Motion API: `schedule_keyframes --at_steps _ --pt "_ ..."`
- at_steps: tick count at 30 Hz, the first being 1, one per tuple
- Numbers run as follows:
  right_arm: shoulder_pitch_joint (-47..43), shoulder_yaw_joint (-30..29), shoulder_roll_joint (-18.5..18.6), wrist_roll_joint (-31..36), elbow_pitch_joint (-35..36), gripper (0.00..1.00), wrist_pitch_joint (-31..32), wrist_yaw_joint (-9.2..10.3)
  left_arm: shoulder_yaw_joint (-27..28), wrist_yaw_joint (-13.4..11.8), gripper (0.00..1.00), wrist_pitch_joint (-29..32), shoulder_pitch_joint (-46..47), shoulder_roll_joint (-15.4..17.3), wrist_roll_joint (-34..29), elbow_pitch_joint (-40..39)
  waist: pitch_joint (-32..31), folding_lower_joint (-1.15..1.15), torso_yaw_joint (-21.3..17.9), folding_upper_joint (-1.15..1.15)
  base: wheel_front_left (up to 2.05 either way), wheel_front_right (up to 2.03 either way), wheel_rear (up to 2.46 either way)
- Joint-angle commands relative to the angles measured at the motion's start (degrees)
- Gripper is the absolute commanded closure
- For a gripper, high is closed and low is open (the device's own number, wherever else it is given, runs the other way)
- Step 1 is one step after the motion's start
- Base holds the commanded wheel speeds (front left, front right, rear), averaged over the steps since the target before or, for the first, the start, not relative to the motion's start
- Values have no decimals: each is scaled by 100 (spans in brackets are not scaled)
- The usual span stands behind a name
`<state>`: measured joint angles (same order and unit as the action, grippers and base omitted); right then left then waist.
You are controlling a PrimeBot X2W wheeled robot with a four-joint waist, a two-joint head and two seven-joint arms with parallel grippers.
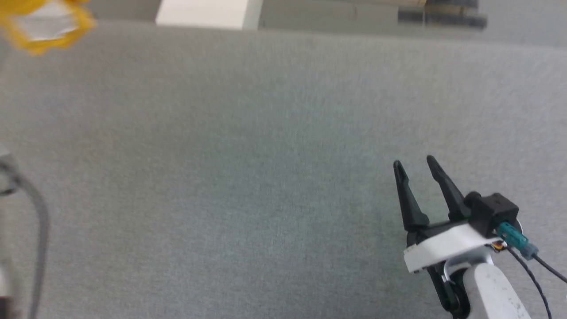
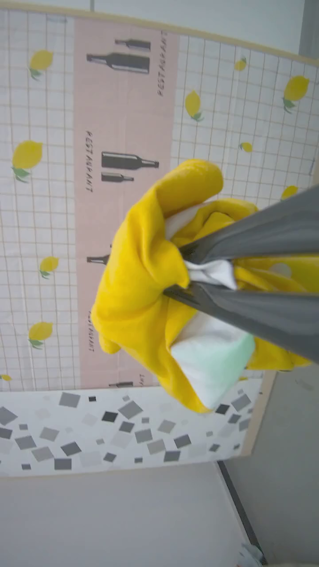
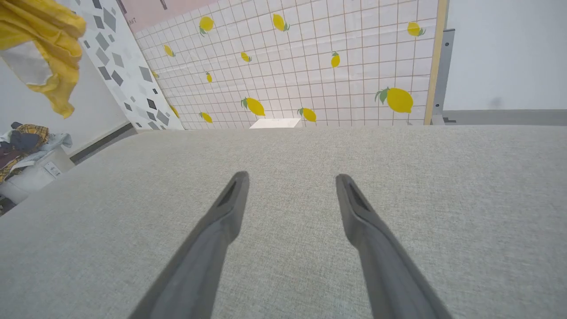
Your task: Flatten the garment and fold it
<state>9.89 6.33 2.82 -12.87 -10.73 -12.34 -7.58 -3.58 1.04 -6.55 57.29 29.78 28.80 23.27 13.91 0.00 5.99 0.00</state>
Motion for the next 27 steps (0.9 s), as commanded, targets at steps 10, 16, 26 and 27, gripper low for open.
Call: schedule_keyframes --at_steps 10,16,26,27 --pt "-307 -260 6 -26 129 0 22 9 -1288 247 100 612 -216 -1671 289 -545 -1061 0 -496 0 0 0 0" --pt "-348 -279 6 -34 245 0 95 9 -2144 345 100 1299 -1129 -2178 396 -224 -1002 0 -788 0 0 0 0" --pt "-332 -228 6 -39 309 0 136 9 -3413 475 100 3154 -2287 -2384 467 1156 -856 0 -1177 0 0 0 0" --pt "-340 -233 6 -37 307 0 139 9 -3544 507 100 3394 -2349 -2393 496 1259 -848 0 -1190 0 0 0 0"
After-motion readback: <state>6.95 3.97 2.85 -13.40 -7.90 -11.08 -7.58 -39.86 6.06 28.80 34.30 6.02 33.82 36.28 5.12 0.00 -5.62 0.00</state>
